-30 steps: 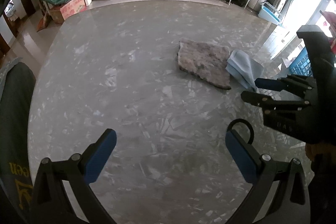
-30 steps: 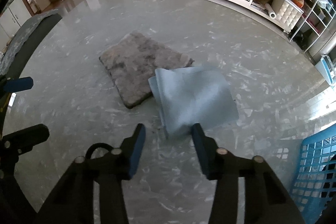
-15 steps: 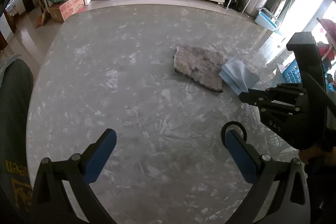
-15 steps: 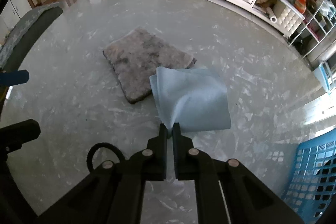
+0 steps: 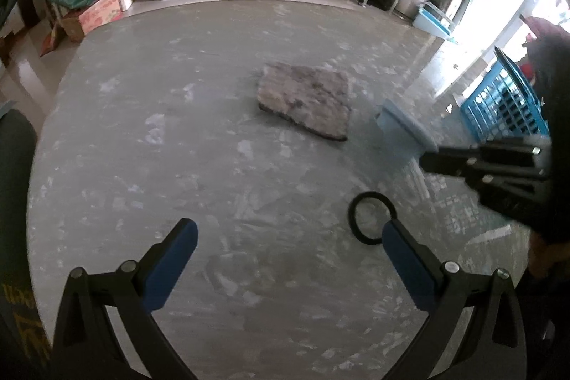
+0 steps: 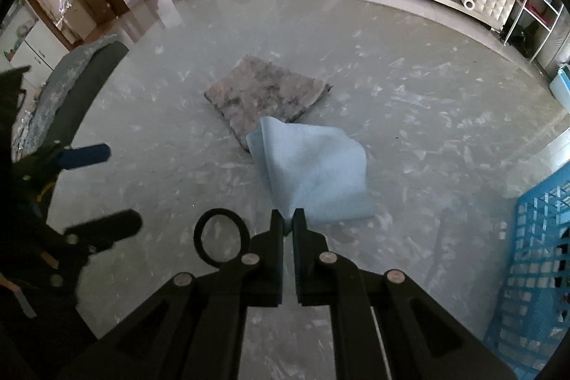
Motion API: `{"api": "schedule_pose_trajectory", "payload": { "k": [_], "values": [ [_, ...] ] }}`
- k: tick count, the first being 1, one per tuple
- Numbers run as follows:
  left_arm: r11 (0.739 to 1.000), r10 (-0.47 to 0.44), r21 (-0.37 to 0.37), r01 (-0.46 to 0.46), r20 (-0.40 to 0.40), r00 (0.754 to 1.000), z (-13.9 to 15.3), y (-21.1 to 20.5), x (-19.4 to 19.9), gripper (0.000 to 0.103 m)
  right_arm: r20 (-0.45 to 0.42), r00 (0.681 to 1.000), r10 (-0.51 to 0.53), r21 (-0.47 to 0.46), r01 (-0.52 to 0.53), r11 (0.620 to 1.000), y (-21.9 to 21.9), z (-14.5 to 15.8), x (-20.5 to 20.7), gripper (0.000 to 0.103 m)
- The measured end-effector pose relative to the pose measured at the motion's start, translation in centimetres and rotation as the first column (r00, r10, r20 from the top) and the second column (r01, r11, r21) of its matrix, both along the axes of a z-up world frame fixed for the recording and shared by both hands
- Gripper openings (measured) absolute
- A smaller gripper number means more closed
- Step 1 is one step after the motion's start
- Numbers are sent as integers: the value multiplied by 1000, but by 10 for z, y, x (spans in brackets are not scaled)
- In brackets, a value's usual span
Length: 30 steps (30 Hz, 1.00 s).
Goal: Organize soft objects
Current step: 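Grasp the light blue cloth with the right tool while the left tool reaches the black rubber ring, then lift the blue cloth with the right tool while the left tool grasps the black ring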
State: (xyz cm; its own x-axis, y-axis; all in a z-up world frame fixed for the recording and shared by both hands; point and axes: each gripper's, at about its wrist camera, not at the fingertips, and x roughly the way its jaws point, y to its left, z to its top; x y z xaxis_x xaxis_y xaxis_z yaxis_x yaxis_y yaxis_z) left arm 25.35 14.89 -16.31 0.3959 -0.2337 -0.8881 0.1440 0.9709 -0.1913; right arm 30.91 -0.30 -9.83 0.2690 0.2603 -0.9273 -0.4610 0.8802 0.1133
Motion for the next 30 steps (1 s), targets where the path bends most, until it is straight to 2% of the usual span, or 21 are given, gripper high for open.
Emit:
{"api": "schedule_pose_trajectory", "payload": {
  "k": [12, 18, 23, 26, 30],
  "values": [
    [988, -136, 66, 140, -53, 989, -29, -51, 6, 103, -14, 999, -40, 136, 41, 990, -36, 15, 1, 4],
    [985, -146, 83, 152, -69, 987, -36, -66, 17, 103, -16, 998, -62, 195, 64, 979, -52, 23, 3, 4],
    [971, -176, 152, 186, -76, 982, -40, -86, 27, 103, 7, 997, -76, 209, 73, 975, -65, 36, 0, 4],
    [961, -182, 201, 192, -67, 981, -40, -101, 30, 93, 19, 996, -84, 217, 78, 973, -77, 45, -2, 4],
    [950, -241, 193, 247, -52, 969, -34, -113, 28, 65, 49, 993, -106, 226, 92, 970, -88, 54, -4, 5]
  ]
}}
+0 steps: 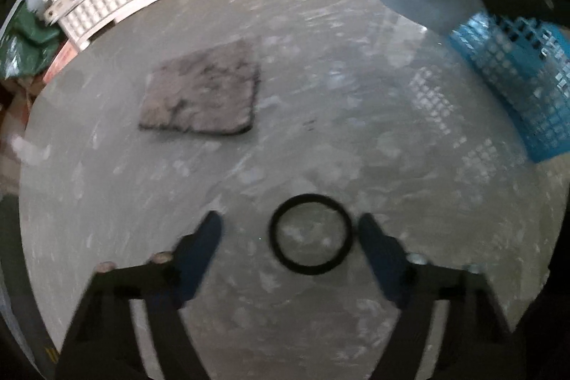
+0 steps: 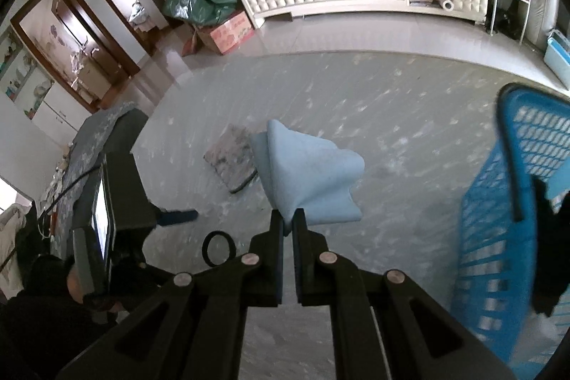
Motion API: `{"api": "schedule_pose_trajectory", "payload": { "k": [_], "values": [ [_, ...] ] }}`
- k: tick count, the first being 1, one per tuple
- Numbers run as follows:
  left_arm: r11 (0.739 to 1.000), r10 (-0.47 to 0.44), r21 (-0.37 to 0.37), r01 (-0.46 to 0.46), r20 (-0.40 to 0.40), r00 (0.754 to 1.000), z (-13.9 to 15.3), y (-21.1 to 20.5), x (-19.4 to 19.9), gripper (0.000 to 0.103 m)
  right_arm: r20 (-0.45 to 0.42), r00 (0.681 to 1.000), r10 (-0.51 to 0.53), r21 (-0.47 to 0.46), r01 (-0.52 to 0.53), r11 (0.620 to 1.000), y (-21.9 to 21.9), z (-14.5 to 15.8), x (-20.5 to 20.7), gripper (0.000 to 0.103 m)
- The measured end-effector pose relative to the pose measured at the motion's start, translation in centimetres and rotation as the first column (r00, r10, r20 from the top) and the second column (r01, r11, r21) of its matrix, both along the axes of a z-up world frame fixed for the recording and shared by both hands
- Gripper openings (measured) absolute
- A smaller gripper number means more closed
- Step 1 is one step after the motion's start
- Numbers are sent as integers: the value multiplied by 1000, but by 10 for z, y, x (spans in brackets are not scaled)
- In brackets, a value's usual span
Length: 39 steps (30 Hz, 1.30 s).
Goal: Organize soft objects
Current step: 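Lift the blue cloth with the right tool while the left tool grasps the black ring, then lower the blue cloth into the basket and open the right tool while the left tool carries the ring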
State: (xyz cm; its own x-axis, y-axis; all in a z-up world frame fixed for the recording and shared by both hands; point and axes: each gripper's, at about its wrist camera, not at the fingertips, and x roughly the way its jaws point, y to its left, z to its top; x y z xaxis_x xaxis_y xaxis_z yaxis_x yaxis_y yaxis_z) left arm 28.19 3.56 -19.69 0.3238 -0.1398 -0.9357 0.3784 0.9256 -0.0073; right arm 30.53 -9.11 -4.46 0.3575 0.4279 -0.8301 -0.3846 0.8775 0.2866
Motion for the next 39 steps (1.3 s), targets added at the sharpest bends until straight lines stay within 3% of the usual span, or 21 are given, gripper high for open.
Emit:
{"api": "schedule_pose_trajectory", "payload": {
  "k": [2, 4, 9, 14, 27, 34, 39],
  "values": [
    [1000, -9, -3, 9, 2, 1000, 2, -4, -1, 53, 13, 1000, -10, 0, 10, 1000, -4, 6, -1, 5],
    [1000, -14, -7, 14, 2, 1000, 5, -9, -1, 33, 25, 999, -20, 1, 20, 1000, -8, 11, -3, 5],
    [999, -17, -35, 16, -18, 1000, 8, -9, -9, 19, 59, 997, -49, 10, 49, 999, -22, 25, -14, 5],
    [998, -24, -58, 23, -20, 1000, 21, -17, -29, 19, 99, 991, -87, 14, 86, 996, -34, 42, -28, 5],
    [988, -61, -140, 71, 70, 996, 86, -67, -55, 19, 205, 958, -200, 17, 200, 980, -91, 81, -51, 5],
    [976, -88, -190, 104, 92, 992, 104, -91, -54, 19, 244, 934, -262, -17, 274, 962, -121, 87, -58, 5],
    [973, -101, -199, 119, 99, 990, 105, -104, -56, 19, 231, 939, -253, -107, 283, 953, -123, 69, -54, 5]
  ]
}}
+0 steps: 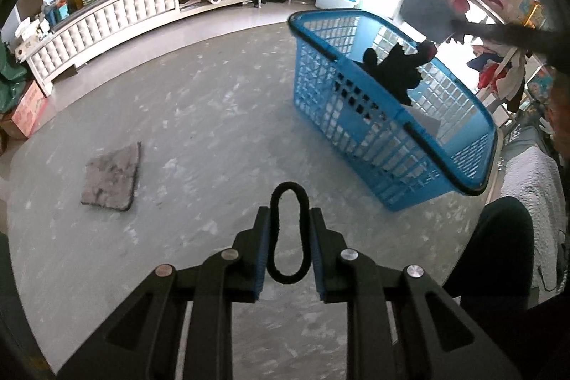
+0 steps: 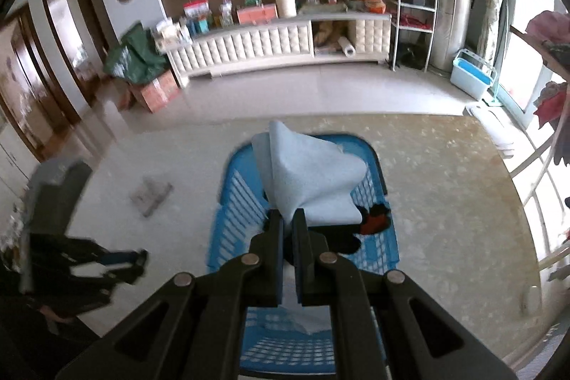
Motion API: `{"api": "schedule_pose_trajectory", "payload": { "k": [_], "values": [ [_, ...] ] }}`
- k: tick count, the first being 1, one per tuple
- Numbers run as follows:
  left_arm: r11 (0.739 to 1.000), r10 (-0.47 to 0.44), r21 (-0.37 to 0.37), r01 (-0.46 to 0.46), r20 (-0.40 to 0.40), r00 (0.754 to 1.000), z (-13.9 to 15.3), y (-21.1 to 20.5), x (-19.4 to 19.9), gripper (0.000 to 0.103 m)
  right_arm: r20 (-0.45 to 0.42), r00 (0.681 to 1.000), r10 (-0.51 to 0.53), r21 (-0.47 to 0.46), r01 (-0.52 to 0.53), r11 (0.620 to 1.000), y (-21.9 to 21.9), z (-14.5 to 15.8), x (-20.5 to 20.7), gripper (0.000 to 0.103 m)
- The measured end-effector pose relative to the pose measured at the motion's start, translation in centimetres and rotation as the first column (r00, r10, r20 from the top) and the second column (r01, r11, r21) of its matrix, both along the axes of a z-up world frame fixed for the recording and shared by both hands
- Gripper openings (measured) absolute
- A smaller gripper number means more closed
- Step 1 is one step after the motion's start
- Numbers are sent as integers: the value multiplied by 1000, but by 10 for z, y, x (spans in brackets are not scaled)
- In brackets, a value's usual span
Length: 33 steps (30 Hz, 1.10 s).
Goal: Organize soft objects
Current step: 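Lower the blue cloth into the basket and open the right tool while the left tool carries the ring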
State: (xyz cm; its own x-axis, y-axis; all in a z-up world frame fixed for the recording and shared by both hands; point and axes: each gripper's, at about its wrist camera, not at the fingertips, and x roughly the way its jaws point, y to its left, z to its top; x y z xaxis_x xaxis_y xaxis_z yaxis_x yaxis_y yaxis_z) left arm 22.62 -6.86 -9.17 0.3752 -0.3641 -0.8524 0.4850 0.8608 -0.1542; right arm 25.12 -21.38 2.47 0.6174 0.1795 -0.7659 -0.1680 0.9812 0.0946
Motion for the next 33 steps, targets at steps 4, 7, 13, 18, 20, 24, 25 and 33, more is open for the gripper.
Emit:
{"api": "schedule_pose_trajectory", "payload": {
  "k": [4, 7, 13, 18, 20, 24, 25, 33],
  "values": [
    [1000, -3, -1, 3, -10, 1000, -4, -2, 1, 19, -87, 996, 9, -50, -13, 999, 6, -41, 16, 4],
    [1000, 8, 13, -7, -17, 1000, -8, 2, 4, 19, -155, 988, 21, -56, -30, 998, 15, -75, 27, 4],
    [999, 31, 16, -31, -32, 999, -18, 14, 11, 19, -226, 974, 30, -38, -40, 998, 26, -108, 40, 5],
    [1000, 31, 9, -30, -54, 998, -28, 15, 13, 19, -226, 974, 33, -17, -38, 999, 27, -103, 40, 10],
    [1000, 23, 7, -23, -62, 998, -31, 13, 13, 19, -221, 975, 31, 2, -31, 1000, 27, -97, 47, 32],
    [1000, 21, 7, -21, -70, 997, -35, 14, 14, 19, -191, 981, 24, 41, -16, 999, 20, -84, 46, 56],
    [1000, 22, 8, -22, -71, 997, -36, 14, 14, 19, -187, 982, 21, 44, -13, 999, 18, -83, 46, 56],
    [999, 40, 9, -39, -66, 997, -32, 21, 13, 19, -241, 970, 20, 95, 3, 995, 9, -95, 54, 56]
  ]
}}
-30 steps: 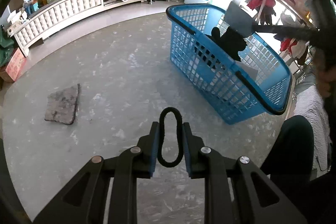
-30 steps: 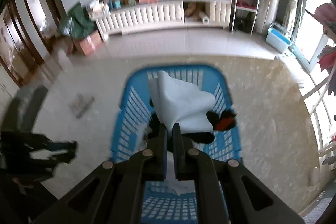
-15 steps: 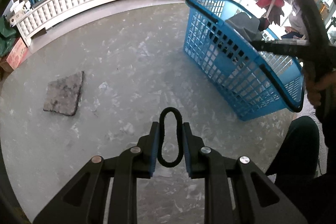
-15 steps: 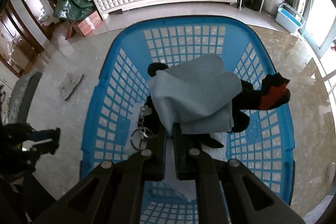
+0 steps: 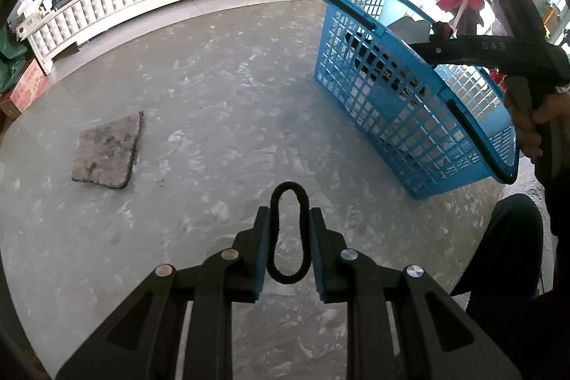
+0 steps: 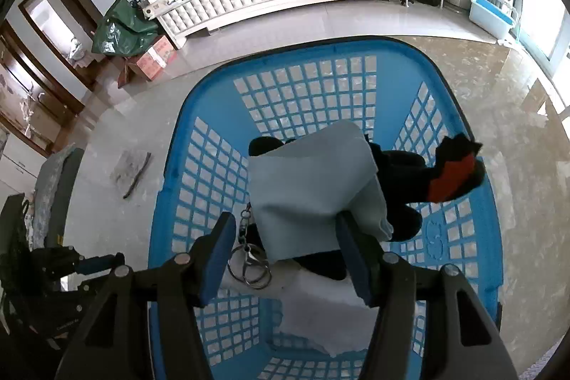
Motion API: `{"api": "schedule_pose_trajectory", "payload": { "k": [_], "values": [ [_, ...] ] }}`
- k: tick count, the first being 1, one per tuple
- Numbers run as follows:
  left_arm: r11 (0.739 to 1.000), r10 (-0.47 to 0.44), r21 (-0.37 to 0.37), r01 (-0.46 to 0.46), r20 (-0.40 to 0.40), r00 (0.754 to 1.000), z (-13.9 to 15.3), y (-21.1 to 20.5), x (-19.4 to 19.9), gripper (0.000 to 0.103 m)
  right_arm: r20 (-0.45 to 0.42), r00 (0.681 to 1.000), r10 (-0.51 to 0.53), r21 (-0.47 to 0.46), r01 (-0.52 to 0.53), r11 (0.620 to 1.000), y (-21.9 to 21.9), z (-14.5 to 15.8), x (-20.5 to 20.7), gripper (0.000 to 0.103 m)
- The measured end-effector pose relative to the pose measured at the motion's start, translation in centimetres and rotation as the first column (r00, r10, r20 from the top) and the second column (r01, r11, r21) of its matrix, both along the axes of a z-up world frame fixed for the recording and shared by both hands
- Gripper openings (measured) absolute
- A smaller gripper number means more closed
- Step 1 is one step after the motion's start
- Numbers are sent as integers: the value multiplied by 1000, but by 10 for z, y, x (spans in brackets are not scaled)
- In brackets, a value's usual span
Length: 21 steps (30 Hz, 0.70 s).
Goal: Organize soft objects
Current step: 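Lower the blue cloth into the basket and open the right tool while the left tool carries the ring, then carry the black ring over the basket with the left tool and open it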
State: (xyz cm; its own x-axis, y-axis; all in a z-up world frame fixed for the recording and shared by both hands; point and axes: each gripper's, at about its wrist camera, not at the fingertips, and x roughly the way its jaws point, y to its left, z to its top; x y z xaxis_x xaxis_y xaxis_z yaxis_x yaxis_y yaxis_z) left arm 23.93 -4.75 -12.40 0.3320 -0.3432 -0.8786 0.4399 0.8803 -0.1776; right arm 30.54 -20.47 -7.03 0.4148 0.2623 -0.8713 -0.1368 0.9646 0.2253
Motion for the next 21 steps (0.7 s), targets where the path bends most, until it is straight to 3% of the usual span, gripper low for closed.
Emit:
{"api": "schedule_pose_trajectory", "payload": {
  "k": [7, 9, 11, 15, 17, 21],
  "values": [
    [1000, 5, 5, -5, 21, 1000, 11, 0, -6, 19, -9, 1000, 0, -17, 0, 1000, 7, 8, -2, 56],
    [1000, 6, 4, -6, 33, 999, 18, -2, -9, 19, -5, 1000, -2, -11, 2, 1000, 7, 10, -2, 62],
    [1000, 8, -1, -8, 46, 999, 26, -3, -13, 19, 6, 1000, -4, -20, 4, 1000, 6, 15, -6, 74],
    [1000, 4, -13, -3, 72, 997, 43, -7, -21, 19, 28, 1000, -2, -28, 3, 1000, -2, 24, -18, 83],
    [1000, -2, -15, 3, 87, 996, 51, -12, -25, 19, 50, 999, -11, -28, 12, 1000, -8, 31, -27, 96],
    [1000, -22, -11, 24, 118, 993, 70, -25, -34, 19, 79, 997, -25, -33, 28, 999, -21, 43, -43, 99]
  ]
}}
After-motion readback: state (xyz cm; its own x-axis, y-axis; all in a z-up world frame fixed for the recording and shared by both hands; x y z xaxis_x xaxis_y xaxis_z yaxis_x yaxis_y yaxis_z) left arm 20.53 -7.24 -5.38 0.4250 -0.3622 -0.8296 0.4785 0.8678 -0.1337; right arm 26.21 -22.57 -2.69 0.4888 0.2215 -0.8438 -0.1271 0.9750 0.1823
